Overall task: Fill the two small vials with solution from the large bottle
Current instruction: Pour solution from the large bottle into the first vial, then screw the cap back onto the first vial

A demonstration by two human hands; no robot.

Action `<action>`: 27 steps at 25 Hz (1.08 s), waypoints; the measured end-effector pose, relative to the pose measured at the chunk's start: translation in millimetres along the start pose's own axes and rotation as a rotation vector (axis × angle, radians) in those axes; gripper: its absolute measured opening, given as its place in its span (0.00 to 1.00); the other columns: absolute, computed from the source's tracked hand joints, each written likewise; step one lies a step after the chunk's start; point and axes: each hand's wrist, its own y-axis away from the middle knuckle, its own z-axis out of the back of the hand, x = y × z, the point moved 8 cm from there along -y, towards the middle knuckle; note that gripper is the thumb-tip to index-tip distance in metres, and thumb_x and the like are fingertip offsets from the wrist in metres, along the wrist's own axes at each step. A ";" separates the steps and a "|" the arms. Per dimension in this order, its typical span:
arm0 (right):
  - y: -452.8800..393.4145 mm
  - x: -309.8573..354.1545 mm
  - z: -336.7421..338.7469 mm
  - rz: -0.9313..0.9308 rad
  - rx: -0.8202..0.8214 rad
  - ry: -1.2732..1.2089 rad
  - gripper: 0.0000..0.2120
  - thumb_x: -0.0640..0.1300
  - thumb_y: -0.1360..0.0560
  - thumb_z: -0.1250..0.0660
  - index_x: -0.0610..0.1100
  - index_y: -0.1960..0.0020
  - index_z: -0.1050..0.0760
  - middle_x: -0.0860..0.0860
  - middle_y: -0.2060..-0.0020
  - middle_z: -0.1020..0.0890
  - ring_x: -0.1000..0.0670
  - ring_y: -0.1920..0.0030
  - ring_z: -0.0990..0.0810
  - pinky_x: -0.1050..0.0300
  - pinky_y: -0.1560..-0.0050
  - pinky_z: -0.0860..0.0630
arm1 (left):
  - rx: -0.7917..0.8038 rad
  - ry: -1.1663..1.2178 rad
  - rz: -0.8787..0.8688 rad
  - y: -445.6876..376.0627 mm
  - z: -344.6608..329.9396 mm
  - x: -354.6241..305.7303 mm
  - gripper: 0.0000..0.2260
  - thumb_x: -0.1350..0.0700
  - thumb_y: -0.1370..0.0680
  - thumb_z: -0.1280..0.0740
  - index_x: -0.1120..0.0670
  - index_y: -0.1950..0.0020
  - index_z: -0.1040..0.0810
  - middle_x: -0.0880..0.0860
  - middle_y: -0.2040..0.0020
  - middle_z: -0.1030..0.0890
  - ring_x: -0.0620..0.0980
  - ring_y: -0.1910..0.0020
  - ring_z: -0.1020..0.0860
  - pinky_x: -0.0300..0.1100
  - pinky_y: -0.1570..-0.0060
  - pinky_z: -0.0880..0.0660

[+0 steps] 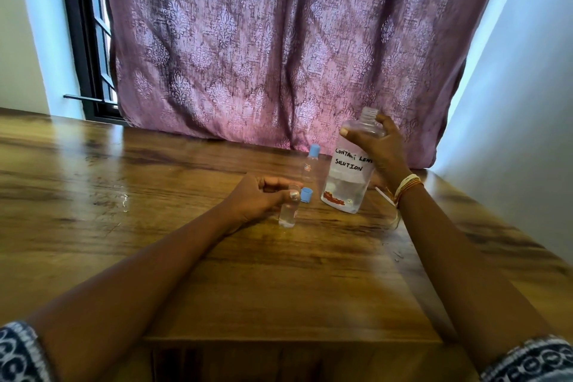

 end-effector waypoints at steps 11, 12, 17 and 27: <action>87.6 28.2 -62.4 0.640 0.205 0.505 0.08 0.33 0.30 0.34 0.40 0.51 0.23 0.44 0.53 0.22 0.48 0.53 0.23 0.52 0.50 0.24 | -0.028 -0.013 0.017 -4.9 4.0 8.1 0.12 0.62 0.27 0.29 0.62 0.44 0.19 0.60 0.50 0.15 0.53 0.53 0.17 0.43 0.57 0.19; 87.0 12.4 -81.4 0.565 0.372 0.620 0.11 0.32 0.30 0.35 0.41 0.50 0.22 0.44 0.51 0.21 0.46 0.50 0.23 0.50 0.47 0.24 | -0.032 -0.009 0.017 -4.8 3.8 7.9 0.10 0.63 0.27 0.29 0.61 0.46 0.18 0.58 0.52 0.15 0.50 0.55 0.16 0.41 0.59 0.20; 86.9 -36.1 -112.5 0.242 0.716 1.078 0.11 0.35 0.26 0.33 0.42 0.44 0.24 0.42 0.46 0.22 0.42 0.47 0.22 0.56 0.52 0.28 | -0.054 -0.002 0.025 -5.1 5.2 9.7 0.07 0.64 0.27 0.29 0.59 0.49 0.17 0.54 0.58 0.14 0.46 0.61 0.16 0.36 0.66 0.22; 73.1 -8.2 -78.5 0.146 0.345 0.190 0.11 0.33 0.25 0.33 0.46 0.49 0.18 0.51 0.53 0.19 0.50 0.52 0.21 0.53 0.47 0.24 | -0.036 -0.027 0.062 -2.3 6.4 12.7 0.12 0.62 0.28 0.27 0.61 0.45 0.18 0.61 0.49 0.15 0.57 0.50 0.17 0.51 0.47 0.20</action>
